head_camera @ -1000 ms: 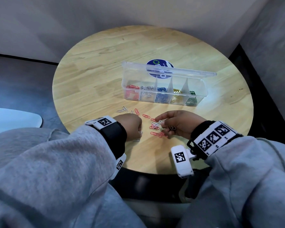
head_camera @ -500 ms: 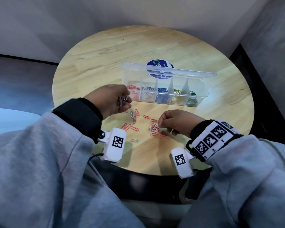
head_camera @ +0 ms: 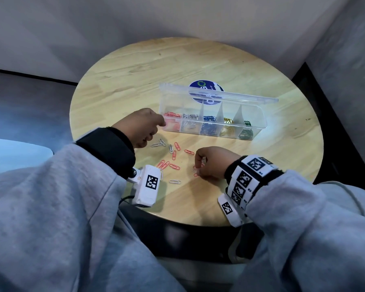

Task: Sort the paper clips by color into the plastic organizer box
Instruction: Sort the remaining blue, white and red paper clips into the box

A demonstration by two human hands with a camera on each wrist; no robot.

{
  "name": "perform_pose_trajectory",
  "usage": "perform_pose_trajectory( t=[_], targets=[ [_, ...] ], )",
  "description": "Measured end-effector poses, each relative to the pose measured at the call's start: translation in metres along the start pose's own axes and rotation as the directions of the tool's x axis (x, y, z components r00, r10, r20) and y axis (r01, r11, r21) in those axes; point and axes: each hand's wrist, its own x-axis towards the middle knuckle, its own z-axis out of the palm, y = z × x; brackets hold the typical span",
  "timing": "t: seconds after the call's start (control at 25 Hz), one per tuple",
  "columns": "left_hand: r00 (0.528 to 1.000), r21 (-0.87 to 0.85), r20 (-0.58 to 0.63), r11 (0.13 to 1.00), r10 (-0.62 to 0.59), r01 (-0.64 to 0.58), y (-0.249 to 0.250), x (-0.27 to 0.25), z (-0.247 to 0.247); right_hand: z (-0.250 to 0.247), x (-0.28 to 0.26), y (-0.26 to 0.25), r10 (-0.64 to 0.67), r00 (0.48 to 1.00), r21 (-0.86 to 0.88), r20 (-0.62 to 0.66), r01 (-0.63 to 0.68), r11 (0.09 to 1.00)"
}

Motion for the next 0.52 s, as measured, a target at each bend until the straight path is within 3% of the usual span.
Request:
perform_pose_trajectory(
  t=[0.08, 0.16, 0.32, 0.52],
  targets=[
    [0.997, 0.432, -0.003, 0.899, 0.079, -0.070, -0.005, 0.007, -0.005, 0.000, 0.001, 0.000, -0.015, 1.000, -0.071, 0.023, 0.017, 0.997],
    [0.996, 0.680, -0.010, 0.730, 0.093, -0.062, -0.012, 0.012, -0.011, 0.000, 0.000, 0.002, -0.034, 0.999, -0.114, 0.035, 0.038, 0.993],
    [0.995, 0.760, 0.002, 0.646, 0.096, -0.064, -0.019, 0.019, -0.011, -0.013, -0.010, 0.017, -0.013, 1.000, 0.163, 0.019, 0.010, 0.987],
    [0.994, 0.826, 0.072, 0.552, 0.086, -0.108, -0.026, 0.033, 0.003, -0.024, -0.012, 0.027, -0.006, 0.999, 0.293, -0.042, 0.017, 0.956]
  ],
)
